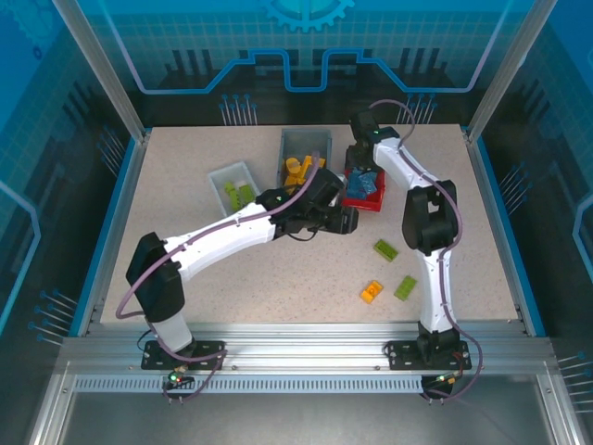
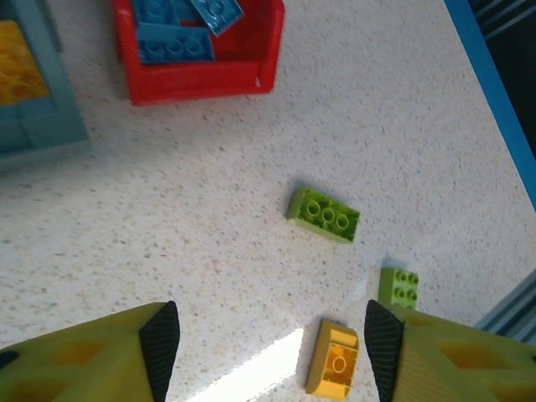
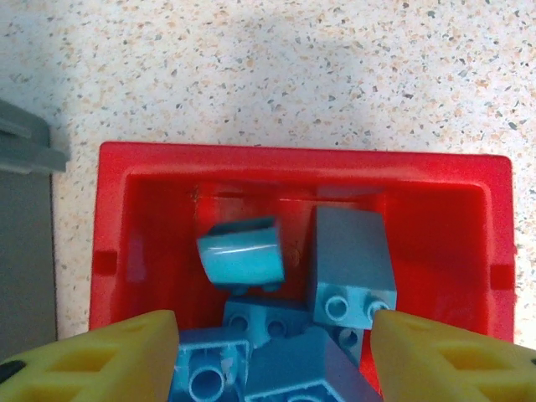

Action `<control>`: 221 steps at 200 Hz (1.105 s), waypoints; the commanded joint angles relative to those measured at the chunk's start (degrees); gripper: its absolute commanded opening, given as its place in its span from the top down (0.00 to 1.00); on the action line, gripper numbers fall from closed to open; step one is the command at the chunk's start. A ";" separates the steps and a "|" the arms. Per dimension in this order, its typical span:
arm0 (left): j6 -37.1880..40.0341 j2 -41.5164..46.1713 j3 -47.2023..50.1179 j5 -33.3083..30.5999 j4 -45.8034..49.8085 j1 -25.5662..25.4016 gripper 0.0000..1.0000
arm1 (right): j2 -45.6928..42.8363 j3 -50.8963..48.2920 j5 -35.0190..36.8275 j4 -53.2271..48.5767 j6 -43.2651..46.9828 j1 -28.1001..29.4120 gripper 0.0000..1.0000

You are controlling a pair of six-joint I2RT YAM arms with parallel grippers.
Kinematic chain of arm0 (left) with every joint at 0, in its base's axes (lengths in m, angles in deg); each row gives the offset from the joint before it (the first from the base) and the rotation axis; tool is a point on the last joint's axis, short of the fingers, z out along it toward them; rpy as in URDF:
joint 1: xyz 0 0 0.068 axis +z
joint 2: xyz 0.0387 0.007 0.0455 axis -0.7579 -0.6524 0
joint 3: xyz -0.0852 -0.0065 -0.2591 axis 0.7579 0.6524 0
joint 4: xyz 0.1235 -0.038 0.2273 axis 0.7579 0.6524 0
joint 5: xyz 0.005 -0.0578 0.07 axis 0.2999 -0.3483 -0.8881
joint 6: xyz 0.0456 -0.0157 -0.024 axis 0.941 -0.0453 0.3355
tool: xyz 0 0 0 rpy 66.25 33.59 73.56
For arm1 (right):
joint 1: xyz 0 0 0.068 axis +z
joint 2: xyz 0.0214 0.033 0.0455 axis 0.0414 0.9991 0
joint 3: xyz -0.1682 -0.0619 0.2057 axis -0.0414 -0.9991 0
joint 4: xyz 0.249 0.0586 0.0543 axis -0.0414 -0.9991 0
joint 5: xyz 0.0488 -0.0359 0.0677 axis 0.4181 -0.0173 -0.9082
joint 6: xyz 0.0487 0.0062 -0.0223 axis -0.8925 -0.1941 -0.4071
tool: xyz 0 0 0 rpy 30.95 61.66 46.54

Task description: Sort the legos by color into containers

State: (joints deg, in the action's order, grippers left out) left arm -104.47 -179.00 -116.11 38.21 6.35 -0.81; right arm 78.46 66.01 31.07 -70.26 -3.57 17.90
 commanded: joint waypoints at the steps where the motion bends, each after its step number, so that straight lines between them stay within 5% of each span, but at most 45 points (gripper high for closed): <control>1: -0.96 -2.74 -2.19 2.64 -0.67 -1.86 0.35 | -9.97 -3.51 -1.45 0.10 0.64 -0.25 0.36; 124: -45.88 -30.53 -24.38 1.62 6.93 -6.09 0.31 | -67.18 -43.77 4.60 -7.54 -4.59 -0.96 0.33; 221: -63.18 -41.79 -34.53 6.97 10.53 -5.73 0.31 | -75.67 -49.22 3.04 -11.76 -6.18 -1.00 0.34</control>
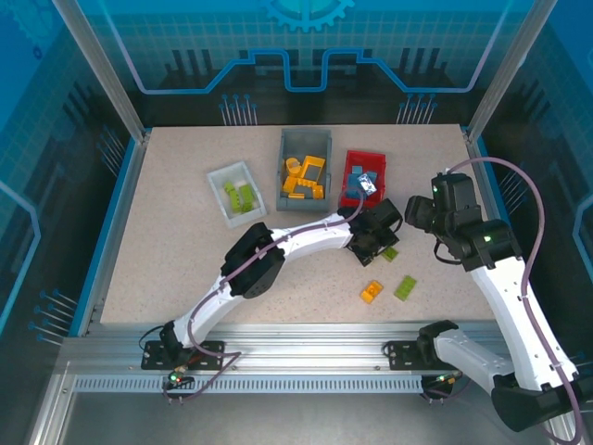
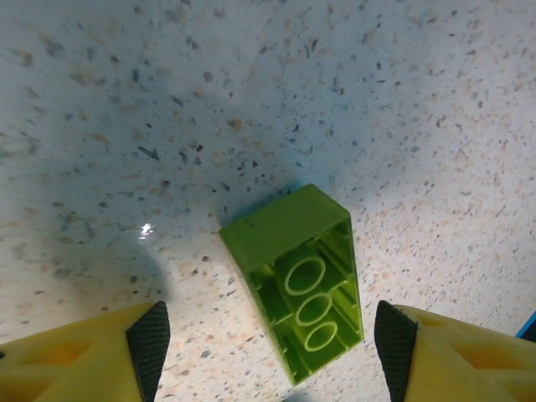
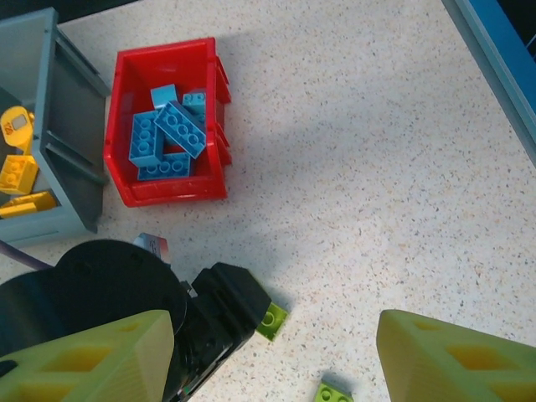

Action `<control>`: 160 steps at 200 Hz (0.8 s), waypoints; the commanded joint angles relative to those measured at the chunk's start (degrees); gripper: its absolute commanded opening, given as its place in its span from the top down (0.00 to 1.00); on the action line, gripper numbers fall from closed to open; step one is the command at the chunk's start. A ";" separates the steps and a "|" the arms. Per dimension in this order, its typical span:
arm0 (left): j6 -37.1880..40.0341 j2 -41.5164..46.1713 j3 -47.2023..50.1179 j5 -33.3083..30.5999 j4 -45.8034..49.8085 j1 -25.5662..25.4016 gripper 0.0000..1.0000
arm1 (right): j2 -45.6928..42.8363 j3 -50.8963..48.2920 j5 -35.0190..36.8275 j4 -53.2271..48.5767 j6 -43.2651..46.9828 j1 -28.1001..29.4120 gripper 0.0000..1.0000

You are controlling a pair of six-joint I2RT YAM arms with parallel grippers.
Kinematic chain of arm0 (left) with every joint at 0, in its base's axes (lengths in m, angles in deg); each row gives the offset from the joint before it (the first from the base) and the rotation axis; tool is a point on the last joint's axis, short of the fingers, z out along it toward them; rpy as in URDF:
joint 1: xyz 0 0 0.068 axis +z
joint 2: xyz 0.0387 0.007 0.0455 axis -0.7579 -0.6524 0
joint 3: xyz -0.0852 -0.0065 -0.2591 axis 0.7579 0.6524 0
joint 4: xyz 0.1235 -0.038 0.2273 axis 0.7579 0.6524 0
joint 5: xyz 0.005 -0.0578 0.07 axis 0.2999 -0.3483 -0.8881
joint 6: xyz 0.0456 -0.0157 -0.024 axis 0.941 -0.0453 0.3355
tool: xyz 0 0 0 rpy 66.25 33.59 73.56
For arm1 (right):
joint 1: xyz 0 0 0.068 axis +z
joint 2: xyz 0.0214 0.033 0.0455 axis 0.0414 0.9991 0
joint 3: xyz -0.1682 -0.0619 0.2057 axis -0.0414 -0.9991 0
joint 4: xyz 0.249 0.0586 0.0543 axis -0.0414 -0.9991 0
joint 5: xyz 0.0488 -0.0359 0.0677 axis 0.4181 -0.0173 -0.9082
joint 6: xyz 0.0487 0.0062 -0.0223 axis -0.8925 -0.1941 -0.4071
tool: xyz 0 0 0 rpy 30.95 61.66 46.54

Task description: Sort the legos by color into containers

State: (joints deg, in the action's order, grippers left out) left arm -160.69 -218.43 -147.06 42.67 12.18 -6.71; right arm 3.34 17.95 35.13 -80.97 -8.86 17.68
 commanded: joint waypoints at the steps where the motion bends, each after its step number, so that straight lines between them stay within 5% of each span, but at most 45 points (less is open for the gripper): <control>1: -7.18 -2.40 -3.62 2.53 4.79 0.22 0.31 | -0.55 -1.18 -1.08 -1.02 -0.91 -0.75 0.34; 88: -17.78 -10.08 -12.41 5.96 11.90 0.70 0.37 | -1.96 -3.08 -1.30 -0.98 -0.09 -0.69 0.34; 160: -18.63 -6.35 -5.49 6.70 12.72 2.02 0.64 | -2.69 -4.13 -1.93 -0.82 -0.32 -0.69 0.34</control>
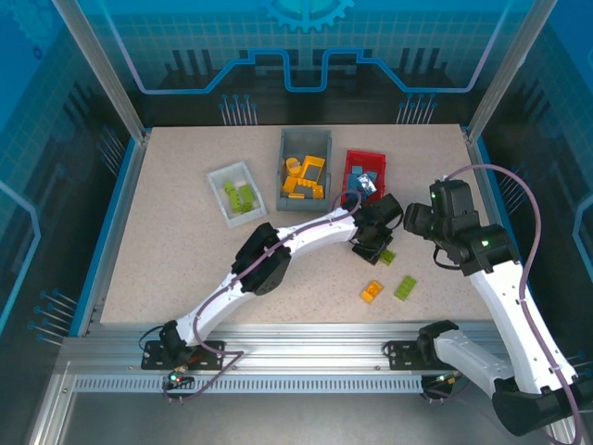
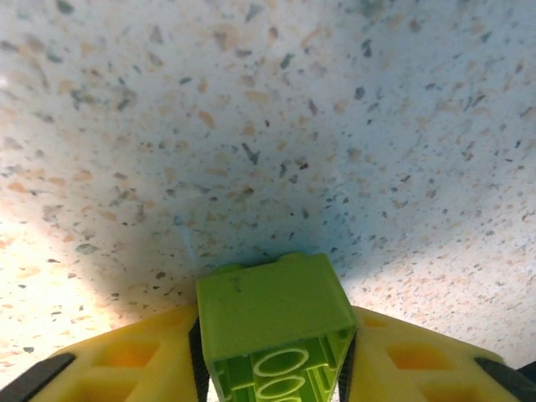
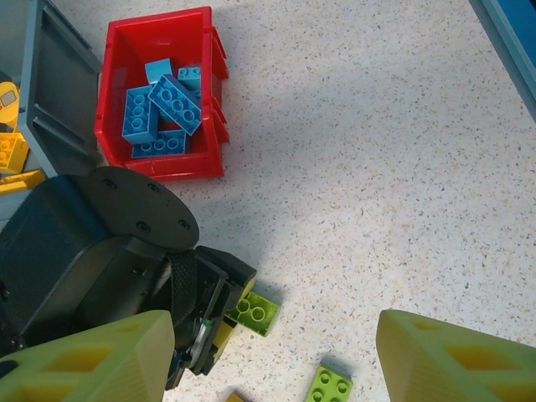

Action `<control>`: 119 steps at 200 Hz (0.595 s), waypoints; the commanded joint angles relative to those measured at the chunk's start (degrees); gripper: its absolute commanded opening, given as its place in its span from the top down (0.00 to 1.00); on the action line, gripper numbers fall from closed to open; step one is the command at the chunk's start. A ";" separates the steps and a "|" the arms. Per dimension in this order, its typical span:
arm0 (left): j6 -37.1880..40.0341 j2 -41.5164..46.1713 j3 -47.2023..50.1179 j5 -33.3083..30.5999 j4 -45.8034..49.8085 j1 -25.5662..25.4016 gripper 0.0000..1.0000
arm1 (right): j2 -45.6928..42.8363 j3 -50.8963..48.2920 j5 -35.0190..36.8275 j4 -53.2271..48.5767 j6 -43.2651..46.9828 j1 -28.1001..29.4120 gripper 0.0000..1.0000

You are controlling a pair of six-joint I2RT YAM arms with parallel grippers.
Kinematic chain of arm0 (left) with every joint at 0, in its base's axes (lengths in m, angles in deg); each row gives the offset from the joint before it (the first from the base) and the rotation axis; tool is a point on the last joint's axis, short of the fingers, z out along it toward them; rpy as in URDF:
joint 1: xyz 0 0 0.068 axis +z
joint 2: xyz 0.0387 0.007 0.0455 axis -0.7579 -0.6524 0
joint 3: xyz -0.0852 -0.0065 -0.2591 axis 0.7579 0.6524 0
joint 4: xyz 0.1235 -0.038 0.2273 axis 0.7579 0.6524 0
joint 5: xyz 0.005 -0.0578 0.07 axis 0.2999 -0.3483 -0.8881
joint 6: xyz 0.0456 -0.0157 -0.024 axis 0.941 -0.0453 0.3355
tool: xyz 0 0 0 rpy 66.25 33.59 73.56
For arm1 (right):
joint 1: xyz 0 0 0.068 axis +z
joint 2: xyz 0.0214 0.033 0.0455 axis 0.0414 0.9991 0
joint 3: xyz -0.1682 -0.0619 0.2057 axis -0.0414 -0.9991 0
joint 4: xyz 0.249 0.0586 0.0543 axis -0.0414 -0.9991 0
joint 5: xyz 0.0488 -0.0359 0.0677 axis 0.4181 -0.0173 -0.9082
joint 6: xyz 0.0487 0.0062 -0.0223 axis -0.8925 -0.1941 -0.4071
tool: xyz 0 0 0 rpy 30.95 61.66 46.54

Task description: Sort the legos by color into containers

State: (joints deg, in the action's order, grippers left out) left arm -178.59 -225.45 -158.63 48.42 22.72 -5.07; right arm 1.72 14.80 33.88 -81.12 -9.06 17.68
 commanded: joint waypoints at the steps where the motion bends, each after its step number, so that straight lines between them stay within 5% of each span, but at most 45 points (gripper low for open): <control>1: -0.74 0.86 6.24 0.90 2.00 0.34 0.64 | -1.06 -0.96 -0.68 -0.62 -0.13 -0.75 0.34; 25: -0.16 7.65 15.86 -0.56 -4.37 0.96 0.70 | -1.52 -1.81 -2.86 0.31 1.00 -0.72 0.34; 68: 7.43 30.35 38.67 -7.10 -11.65 2.76 0.70 | -4.10 -5.25 -17.40 9.16 7.19 1.62 0.34; 95: 15.94 44.36 50.02 -10.22 -8.41 6.33 0.70 | -3.05 -6.46 -19.26 14.16 8.61 9.94 0.34; 119: 24.39 54.75 58.29 -9.96 -4.94 14.94 0.70 | 0.54 -6.15 -14.16 17.42 6.64 20.08 0.34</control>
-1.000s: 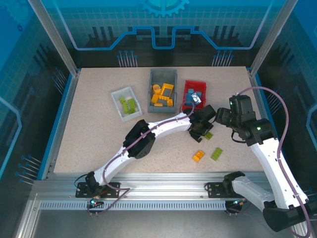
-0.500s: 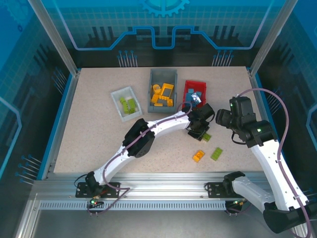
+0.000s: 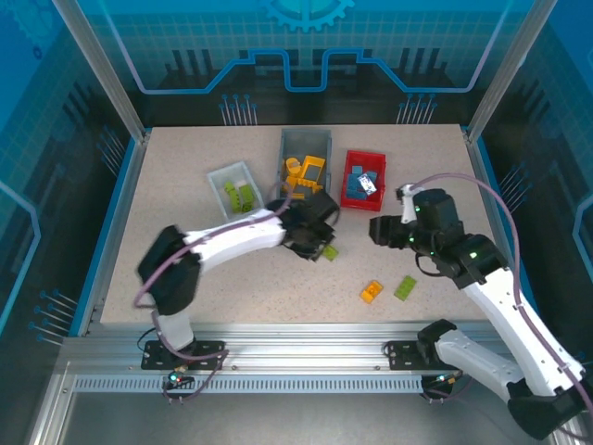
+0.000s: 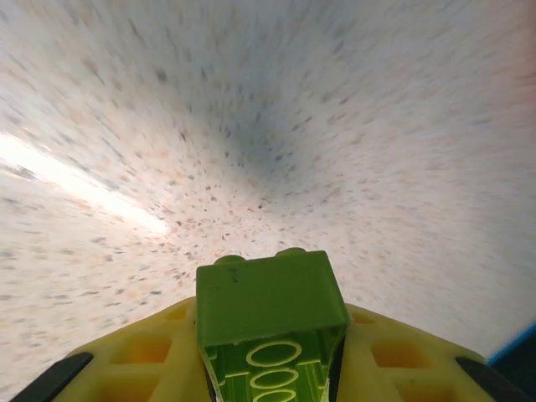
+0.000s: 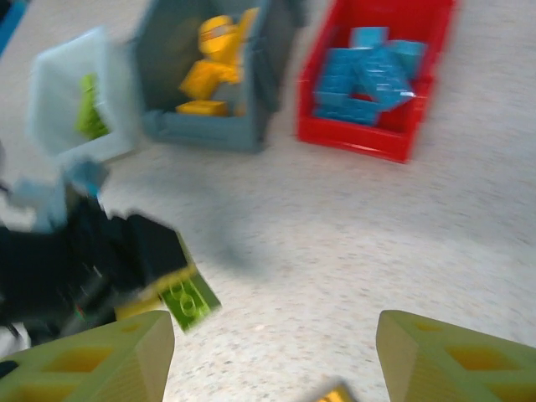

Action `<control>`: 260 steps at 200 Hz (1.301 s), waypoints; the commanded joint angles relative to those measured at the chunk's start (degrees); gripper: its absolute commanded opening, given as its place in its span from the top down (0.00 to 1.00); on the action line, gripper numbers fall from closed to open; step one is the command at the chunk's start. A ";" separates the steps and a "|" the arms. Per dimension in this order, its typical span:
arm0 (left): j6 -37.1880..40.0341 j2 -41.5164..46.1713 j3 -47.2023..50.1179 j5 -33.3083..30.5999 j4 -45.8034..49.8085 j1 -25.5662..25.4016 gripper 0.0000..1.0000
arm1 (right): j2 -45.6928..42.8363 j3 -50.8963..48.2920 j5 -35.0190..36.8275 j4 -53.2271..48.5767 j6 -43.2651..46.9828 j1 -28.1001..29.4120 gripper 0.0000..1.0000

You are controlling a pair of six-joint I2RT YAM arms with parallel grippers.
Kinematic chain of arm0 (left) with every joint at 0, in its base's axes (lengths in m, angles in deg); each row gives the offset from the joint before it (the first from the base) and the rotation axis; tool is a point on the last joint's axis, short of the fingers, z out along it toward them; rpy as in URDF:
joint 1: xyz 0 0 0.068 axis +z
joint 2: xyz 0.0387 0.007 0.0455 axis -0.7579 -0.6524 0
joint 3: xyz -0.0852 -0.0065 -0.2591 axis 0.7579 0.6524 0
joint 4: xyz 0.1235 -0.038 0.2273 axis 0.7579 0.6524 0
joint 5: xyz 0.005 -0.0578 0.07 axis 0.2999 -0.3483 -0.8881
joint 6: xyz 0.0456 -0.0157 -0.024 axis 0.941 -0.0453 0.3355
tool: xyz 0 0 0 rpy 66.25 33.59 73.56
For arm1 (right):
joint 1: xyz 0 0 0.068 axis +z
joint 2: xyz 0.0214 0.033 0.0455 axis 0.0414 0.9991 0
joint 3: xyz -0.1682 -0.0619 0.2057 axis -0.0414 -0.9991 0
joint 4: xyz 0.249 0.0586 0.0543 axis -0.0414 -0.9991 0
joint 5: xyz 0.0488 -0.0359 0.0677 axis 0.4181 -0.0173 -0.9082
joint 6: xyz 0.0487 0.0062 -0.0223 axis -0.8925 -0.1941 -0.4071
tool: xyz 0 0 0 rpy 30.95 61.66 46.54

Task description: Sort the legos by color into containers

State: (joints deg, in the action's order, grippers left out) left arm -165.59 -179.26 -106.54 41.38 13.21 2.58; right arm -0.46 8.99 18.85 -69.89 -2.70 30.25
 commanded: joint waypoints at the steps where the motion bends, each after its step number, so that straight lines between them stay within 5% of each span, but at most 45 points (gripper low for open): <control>1: 11.61 8.92 6.33 -2.97 4.78 7.75 0.70 | 2.85 -0.37 0.98 6.33 0.14 7.88 0.34; 29: 26.11 13.31 6.44 -5.24 9.12 21.48 0.69 | 9.58 0.11 3.65 13.46 -2.63 16.83 0.34; 60: 37.81 8.60 1.38 -7.58 5.92 32.04 0.69 | 17.16 0.68 3.79 28.01 -3.80 22.93 0.31; 102: 45.83 -5.71 -7.53 -6.75 -0.07 36.91 0.69 | 27.16 -0.55 5.03 49.24 -3.23 25.73 0.30; 149: 46.36 -13.78 -12.36 -6.67 -0.93 38.67 0.55 | 32.16 3.06 5.22 49.20 -3.17 25.68 0.30; 180: 45.89 -11.56 -10.91 -6.04 -0.97 38.58 0.38 | 31.68 1.44 6.72 47.13 -4.41 25.48 0.29; 212: 44.15 -4.22 -4.82 -5.47 -4.67 38.52 0.34 | 30.30 0.43 12.02 41.61 -8.49 25.33 0.29; 242: 43.08 2.85 -1.31 -2.07 -6.23 37.73 0.35 | 27.93 3.46 24.01 15.88 -26.87 25.29 0.30; 260: 44.15 8.46 2.00 -0.70 -8.09 35.11 0.36 | 26.29 3.69 25.12 -1.53 -41.37 25.48 0.33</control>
State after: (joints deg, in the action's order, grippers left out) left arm -121.57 -178.12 -107.96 37.27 8.12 40.28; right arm 29.04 10.95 36.57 -44.30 -22.89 55.34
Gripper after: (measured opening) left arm 0.645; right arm 0.678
